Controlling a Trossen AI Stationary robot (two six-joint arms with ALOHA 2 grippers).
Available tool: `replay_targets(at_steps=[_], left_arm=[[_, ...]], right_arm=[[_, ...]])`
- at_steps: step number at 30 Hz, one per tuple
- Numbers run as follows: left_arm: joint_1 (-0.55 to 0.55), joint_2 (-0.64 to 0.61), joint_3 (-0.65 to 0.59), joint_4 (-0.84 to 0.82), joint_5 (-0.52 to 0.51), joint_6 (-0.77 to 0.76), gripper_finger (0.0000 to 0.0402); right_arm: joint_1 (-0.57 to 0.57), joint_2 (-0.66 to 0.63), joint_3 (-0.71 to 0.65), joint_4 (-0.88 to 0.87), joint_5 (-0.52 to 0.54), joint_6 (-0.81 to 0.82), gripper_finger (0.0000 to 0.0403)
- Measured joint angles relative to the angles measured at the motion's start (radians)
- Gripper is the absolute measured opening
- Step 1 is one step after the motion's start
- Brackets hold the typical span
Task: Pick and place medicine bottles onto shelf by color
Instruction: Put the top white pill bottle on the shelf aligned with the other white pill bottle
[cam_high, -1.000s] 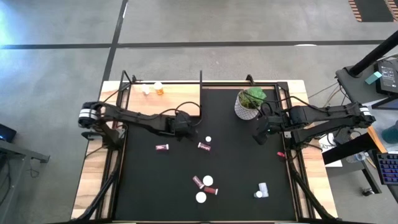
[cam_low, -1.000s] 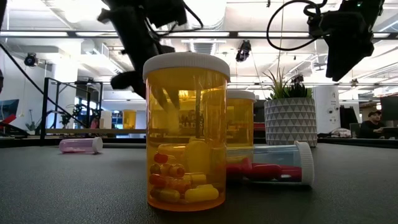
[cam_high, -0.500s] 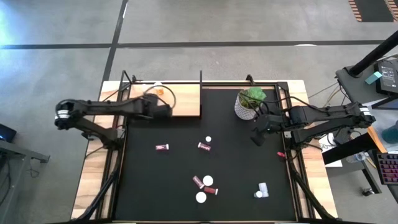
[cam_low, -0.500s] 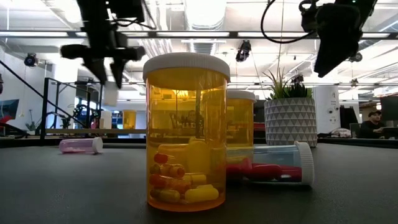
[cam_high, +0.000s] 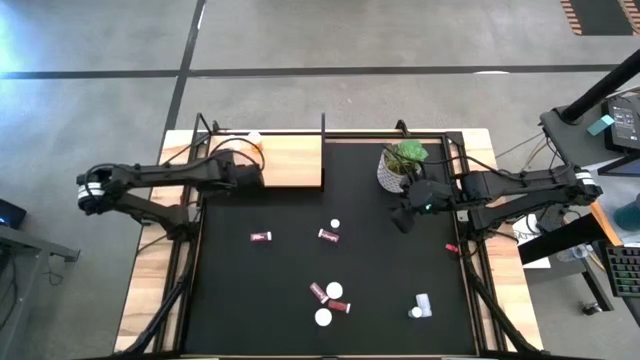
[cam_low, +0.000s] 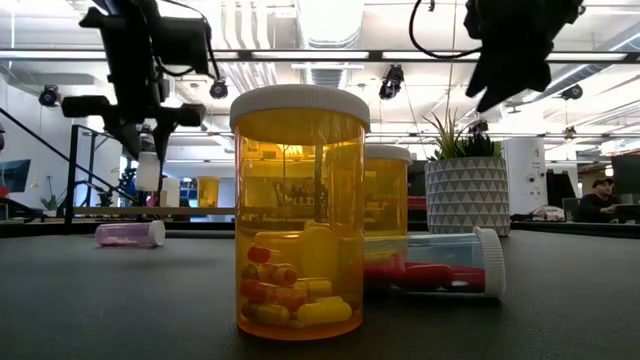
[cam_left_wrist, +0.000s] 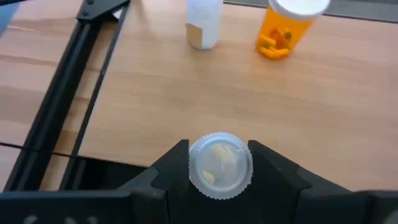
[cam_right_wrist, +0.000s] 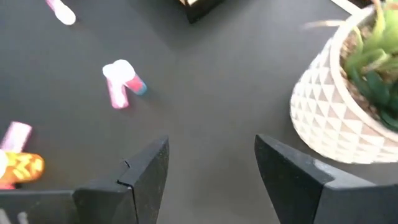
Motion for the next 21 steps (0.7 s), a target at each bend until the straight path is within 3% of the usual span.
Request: replay_targets(at_steps=[6,21], left_arm=[[0.054,0.047,-0.005,0.017,-0.053,-0.044,0.0128],[0.189,0.100,-0.005,0.105,-0.056,-0.043,0.0128]], right_arm=[[0.000,0.006,0.000,0.031,0.000,0.012,0.0228],[0.000,0.012,0.000,0.024,0.000,0.014,0.0228]])
